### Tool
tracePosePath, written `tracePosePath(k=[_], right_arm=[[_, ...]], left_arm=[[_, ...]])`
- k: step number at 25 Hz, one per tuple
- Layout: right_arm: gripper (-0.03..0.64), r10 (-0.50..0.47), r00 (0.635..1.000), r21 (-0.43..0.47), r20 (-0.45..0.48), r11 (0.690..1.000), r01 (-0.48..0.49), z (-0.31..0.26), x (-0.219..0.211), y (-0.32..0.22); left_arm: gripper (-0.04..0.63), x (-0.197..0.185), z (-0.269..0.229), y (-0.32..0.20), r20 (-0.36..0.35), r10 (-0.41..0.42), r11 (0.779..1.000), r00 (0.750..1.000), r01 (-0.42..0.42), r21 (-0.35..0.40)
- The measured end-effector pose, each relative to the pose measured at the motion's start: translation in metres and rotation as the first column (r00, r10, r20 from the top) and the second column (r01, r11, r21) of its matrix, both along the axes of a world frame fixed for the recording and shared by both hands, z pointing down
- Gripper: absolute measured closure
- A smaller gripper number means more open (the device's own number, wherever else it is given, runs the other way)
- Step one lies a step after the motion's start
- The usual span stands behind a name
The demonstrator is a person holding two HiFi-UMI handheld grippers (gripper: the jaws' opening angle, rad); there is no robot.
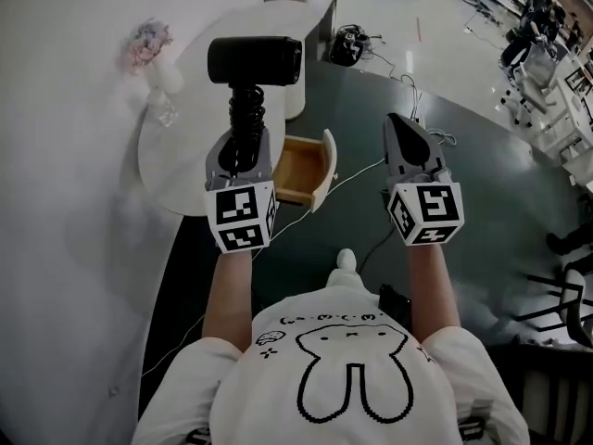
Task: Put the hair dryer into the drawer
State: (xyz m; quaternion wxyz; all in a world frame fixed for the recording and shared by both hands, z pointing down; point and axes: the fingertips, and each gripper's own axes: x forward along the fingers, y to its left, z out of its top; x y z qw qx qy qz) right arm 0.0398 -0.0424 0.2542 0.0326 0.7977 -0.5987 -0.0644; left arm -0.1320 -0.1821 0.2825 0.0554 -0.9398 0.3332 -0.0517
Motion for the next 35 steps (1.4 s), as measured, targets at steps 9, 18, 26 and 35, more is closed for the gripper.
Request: tracePosePath(k=[9,18,26,35], right_arm=[[0.617,-0.111,0.993,-0.036,0.035,0.993,0.113,0.024,0.081,-0.05],[0.617,-0.154,0.984,-0.051,0.089,0.986,0.158,0.024,0.182,-0.07],[0.617,-0.162,0.983,-0.059,0.083,0.984,0.167,0.043,0.202,-0.085],[0.617,-0.194,0.978,-0.082,0.078,0.976,0.2,0.045,0.215,-0.106]], left_arm=[[0.445,0.072,0.033,-0.031,0.068,-0.096,0.993,0.993,0.1,-0.059],[0.445,0.162,0.034,-0.059,0.151,-0.148,0.982,0.977,0.163,-0.092],[0.445,0.178,0.047,-0.083,0.148,-0.167,0.98,0.975,0.18,-0.087],[0.445,0.18,0.053,-0.091,0.137,-0.189,0.974,0.972,0.204,-0.1]])
